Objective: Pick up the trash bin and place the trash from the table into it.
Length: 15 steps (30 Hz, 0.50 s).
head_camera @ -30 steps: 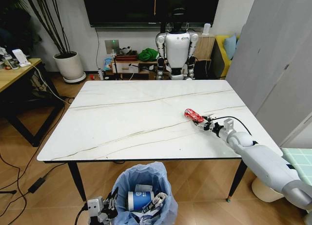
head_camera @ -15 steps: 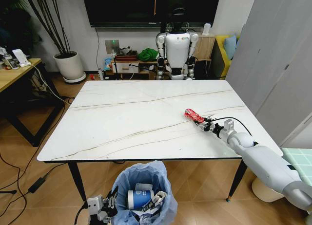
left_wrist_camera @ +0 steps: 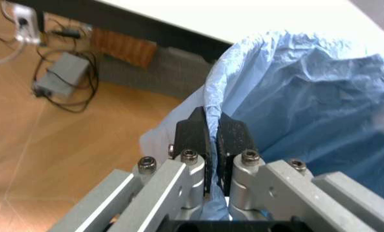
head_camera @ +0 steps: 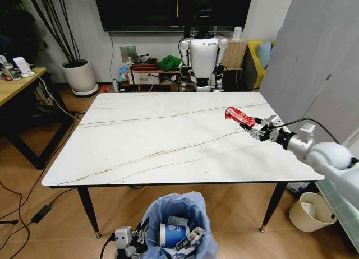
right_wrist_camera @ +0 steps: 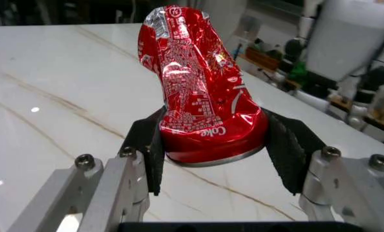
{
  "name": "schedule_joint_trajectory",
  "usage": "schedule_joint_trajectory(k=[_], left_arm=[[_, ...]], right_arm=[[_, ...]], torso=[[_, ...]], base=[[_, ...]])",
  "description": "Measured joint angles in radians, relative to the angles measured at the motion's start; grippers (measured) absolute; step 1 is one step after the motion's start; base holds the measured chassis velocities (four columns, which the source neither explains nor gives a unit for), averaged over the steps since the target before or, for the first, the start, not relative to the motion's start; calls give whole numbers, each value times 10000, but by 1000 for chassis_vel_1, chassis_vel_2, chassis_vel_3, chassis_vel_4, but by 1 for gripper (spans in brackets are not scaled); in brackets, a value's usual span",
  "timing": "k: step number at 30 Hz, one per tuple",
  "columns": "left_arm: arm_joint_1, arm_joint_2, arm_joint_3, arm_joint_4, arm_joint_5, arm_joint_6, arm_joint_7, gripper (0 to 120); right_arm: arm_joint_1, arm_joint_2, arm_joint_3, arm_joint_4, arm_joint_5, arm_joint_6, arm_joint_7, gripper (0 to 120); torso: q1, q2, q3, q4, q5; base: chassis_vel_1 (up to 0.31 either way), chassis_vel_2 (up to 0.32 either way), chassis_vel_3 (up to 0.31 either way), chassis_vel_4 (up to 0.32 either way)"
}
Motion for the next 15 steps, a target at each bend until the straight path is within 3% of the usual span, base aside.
schedule_joint_trajectory(k=[2,4,5,6,7,8,9,11,15], left_arm=[[62,-72,-13,-24,55,-36,5,0],[95,-281,-71,-207,150,-95,9,0],[95,-281,-71,-207,150,-95,9,0],[-41,-249,-65,-256,88,-37,-44,0],[-162,-144,-59,-274,19,33,-123,0],[-162,-144,-59,-274,19,33,-123,0],[-254,2,-24,-271,-44,95,-182,0],[-324,130,25,-210,-91,116,-195,0],[-423,199,51,-154,-179,131,-198,0]], right_arm=[[-84,-134,31,238,-7,0,-22,46],[-664,-542,306,1310,-173,7,-146,46],[-664,-542,306,1310,-173,7,-146,46],[-1268,-731,955,1886,-282,13,-162,46],[-2294,-886,1949,2505,-488,17,-212,46],[-2294,-886,1949,2505,-488,17,-212,46],[-4011,-984,3267,3346,-895,-8,-309,46],[-5628,-991,4404,4170,-1386,-8,-462,46],[-7019,-901,5243,5022,-2021,15,-678,46]], torso=[[0,-1,0,3,13],[2,-2,3,26,25],[2,-2,3,26,25],[2,-1,2,28,12],[3,-1,2,15,3],[3,-1,2,15,3],[3,-1,2,5,22],[2,-1,2,3,13],[2,-1,2,15,14]], base=[[0,0,0,0],[0,0,0,0],[0,0,0,0],[0,0,0,0],[0,0,0,0],[0,0,0,0],[0,0,0,0],[0,0,0,0],[0,0,0,0]])
